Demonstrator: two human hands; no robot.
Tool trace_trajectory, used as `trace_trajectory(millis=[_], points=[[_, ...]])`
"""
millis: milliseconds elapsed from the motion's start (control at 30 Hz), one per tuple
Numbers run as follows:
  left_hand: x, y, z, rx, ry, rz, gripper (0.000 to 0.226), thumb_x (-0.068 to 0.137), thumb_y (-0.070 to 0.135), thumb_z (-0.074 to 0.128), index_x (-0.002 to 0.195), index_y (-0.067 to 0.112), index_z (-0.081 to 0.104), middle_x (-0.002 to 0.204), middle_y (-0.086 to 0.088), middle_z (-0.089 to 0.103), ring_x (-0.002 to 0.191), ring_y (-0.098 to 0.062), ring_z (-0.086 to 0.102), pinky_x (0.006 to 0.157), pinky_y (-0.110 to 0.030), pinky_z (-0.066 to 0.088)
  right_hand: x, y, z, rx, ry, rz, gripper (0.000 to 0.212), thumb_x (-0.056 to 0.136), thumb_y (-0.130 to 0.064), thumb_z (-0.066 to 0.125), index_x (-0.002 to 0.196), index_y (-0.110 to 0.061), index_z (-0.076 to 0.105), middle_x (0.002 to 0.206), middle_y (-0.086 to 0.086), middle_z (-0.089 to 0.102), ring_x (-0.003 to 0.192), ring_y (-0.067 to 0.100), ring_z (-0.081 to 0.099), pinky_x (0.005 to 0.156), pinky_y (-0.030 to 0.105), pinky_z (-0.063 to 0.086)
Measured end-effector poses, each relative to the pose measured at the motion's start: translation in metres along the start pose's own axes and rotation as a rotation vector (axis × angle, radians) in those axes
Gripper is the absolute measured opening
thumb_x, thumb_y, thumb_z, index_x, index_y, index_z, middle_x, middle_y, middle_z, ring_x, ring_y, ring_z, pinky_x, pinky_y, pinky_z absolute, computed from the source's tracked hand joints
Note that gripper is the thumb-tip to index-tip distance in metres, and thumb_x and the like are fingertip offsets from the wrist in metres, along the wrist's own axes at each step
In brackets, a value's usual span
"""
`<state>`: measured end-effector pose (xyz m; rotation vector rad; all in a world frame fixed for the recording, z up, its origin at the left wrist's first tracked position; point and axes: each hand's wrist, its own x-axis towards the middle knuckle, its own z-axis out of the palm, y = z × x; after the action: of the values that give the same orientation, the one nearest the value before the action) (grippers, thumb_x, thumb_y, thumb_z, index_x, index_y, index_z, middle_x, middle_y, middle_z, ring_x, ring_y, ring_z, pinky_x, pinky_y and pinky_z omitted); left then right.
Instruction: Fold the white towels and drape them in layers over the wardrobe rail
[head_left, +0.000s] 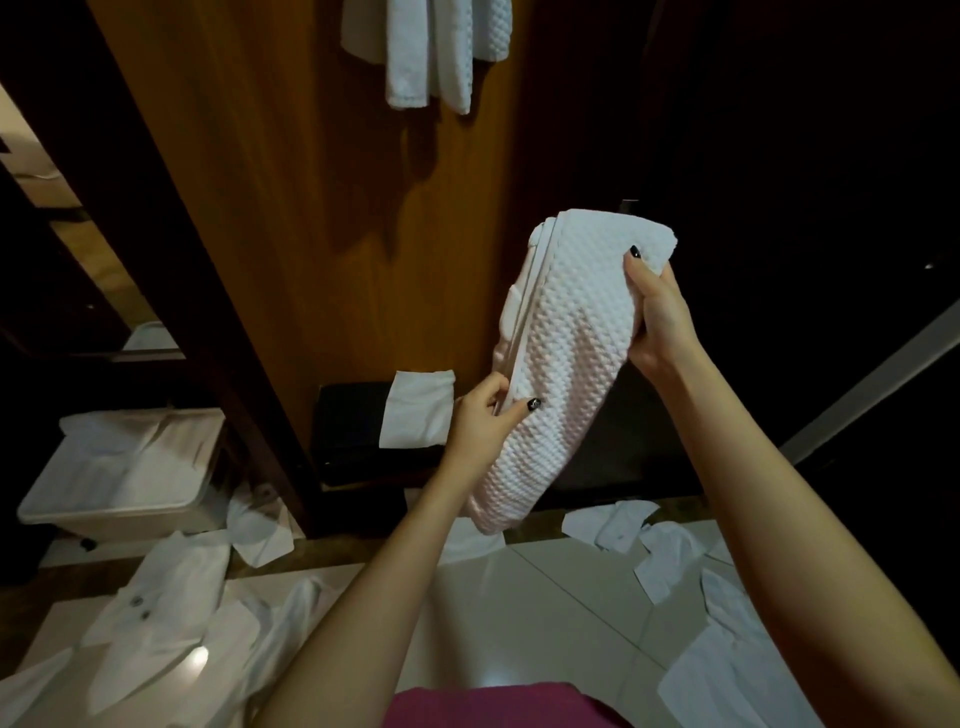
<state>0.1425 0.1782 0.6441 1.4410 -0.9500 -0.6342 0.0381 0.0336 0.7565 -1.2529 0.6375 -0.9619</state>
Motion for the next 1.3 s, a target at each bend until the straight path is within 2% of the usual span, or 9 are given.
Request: trace_trajectory(millis=[100,200,333,467,567,700,900,1100,1300], points=[[0.002,0.000,-0.005,-0.046,-0.067,-0.063,0.011,0.095,0.020,0.060,0.093,0.024,0.050,0.086,0.001,0.066,0.082,-0.009,0.064,0.071,-0.026,0.049,0.002,-0.008,-0.003,0.054,0.010,0.031,0.030,0.103,-0.020,0.043,0.133,-0.019,0.043,0.125,0.007,0.061,0.108,0.018,0.066,0.077,0.031,0.058],[0.000,-0.009,-0.006,-0.030,-0.140,-0.164,0.049,0.090,0.024,0.066,0.127,0.028,0.034,0.115,-0.001,0.060,0.106,-0.018,0.062,0.087,-0.033,0.051,0.008,-0.019,-0.010,0.206,0.052,0.090,0.038,0.102,-0.022,0.046,0.139,-0.014,0.044,0.123,0.010,0.064,0.106,0.022,0.068,0.076,0.037,0.058],[0.001,-0.018,-0.007,0.060,-0.207,-0.171,0.024,0.089,0.020,0.069,0.107,0.010,0.057,0.106,-0.005,0.063,0.097,-0.015,0.062,0.086,-0.040,0.050,0.013,-0.037,-0.016,0.304,0.076,0.156,0.040,0.102,-0.024,0.047,0.138,-0.006,0.046,0.123,0.013,0.066,0.108,0.026,0.067,0.077,0.038,0.058],[0.024,-0.004,-0.009,0.176,-0.192,-0.052,0.027,0.083,0.027,0.074,0.102,0.009,0.067,0.147,0.002,0.023,0.129,-0.004,0.024,0.107,-0.024,0.023,0.013,-0.048,-0.019,0.256,0.025,0.218,0.031,0.102,-0.028,0.047,0.121,-0.007,0.058,0.100,0.007,0.074,0.096,0.022,0.071,0.074,0.033,0.058],[0.040,0.016,-0.006,0.153,-0.325,-0.043,0.022,0.076,0.032,0.081,0.091,0.022,0.067,0.137,0.001,0.040,0.129,-0.012,0.037,0.111,-0.035,0.034,0.014,-0.052,-0.019,0.235,0.034,0.248,0.028,0.100,-0.027,0.051,0.116,-0.006,0.060,0.098,0.008,0.074,0.094,0.022,0.071,0.074,0.036,0.059],[0.037,0.018,0.007,-0.074,-0.377,-0.154,0.017,0.081,0.015,0.076,0.094,0.019,0.066,0.099,0.004,0.069,0.092,-0.010,0.066,0.084,-0.028,0.056,0.019,-0.060,-0.015,0.216,0.057,0.251,0.026,0.099,-0.026,0.053,0.115,-0.007,0.061,0.103,0.009,0.072,0.097,0.024,0.070,0.078,0.039,0.059],[0.027,-0.017,-0.015,-0.051,-0.456,-0.254,0.033,0.084,0.019,0.073,0.116,0.019,0.062,0.114,0.003,0.068,0.106,-0.012,0.065,0.087,-0.026,0.054,0.026,-0.059,-0.023,0.245,0.197,0.223,0.039,0.098,-0.026,0.055,0.132,-0.007,0.053,0.118,0.014,0.068,0.103,0.029,0.068,0.067,0.039,0.058],[0.032,-0.028,-0.043,0.005,-0.370,-0.247,0.052,0.083,0.027,0.075,0.127,0.032,0.048,0.121,0.010,0.058,0.119,-0.020,0.057,0.092,-0.035,0.049,0.027,-0.059,-0.035,0.432,0.239,0.169,0.030,0.099,-0.023,0.053,0.121,-0.005,0.058,0.115,0.015,0.068,0.107,0.031,0.066,0.082,0.044,0.056],[0.055,-0.006,-0.065,-0.057,-0.448,-0.289,0.058,0.093,0.023,0.062,0.144,0.032,0.038,0.129,0.011,0.059,0.111,0.000,0.060,0.092,-0.026,0.052,0.025,-0.059,-0.035,0.575,0.158,0.126,0.026,0.095,-0.008,0.051,0.118,0.001,0.058,0.122,0.018,0.065,0.110,0.032,0.065,0.090,0.045,0.054]])
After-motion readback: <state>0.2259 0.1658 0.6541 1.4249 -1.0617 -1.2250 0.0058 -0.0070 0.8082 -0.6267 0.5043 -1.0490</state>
